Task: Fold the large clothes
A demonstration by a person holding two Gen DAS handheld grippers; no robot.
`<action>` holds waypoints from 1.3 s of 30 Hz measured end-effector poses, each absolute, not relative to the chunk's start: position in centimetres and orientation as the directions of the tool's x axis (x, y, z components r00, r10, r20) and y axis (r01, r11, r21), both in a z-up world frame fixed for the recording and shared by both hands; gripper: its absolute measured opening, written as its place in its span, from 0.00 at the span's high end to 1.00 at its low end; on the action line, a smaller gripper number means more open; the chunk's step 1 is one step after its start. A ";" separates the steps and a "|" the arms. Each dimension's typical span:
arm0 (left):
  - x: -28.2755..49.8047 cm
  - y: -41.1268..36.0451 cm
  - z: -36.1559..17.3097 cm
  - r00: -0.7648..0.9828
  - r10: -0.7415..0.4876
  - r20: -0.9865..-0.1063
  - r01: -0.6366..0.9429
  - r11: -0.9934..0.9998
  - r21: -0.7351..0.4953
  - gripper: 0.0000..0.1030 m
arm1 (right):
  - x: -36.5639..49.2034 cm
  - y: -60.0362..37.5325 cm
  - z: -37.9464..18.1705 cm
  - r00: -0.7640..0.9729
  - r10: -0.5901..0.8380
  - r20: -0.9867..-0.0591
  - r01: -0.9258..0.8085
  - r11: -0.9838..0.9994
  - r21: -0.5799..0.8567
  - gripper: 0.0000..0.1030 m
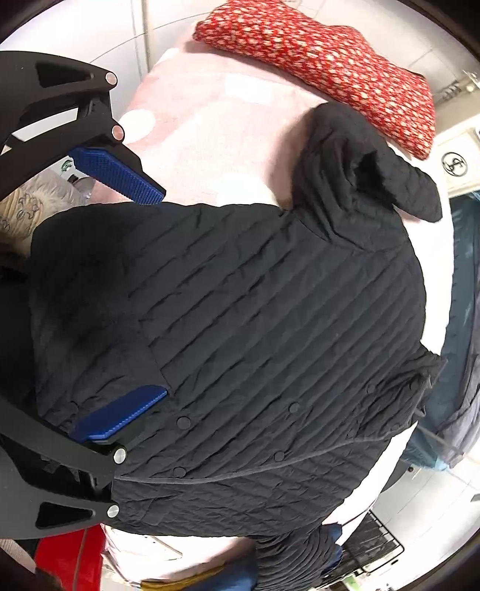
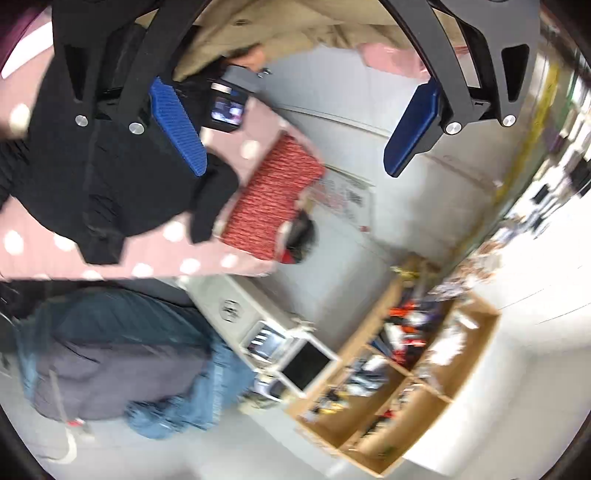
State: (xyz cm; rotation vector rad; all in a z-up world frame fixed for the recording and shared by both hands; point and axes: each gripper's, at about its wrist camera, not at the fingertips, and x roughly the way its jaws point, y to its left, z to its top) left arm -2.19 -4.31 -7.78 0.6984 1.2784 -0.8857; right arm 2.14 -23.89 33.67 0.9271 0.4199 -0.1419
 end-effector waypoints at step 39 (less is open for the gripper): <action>0.0 -4.3 -9.2 0.061 -0.156 -0.986 0.827 0.561 -0.038 0.06 | 4.9 -17.4 33.2 0.793 0.373 -0.481 0.196 0.593 0.781 0.07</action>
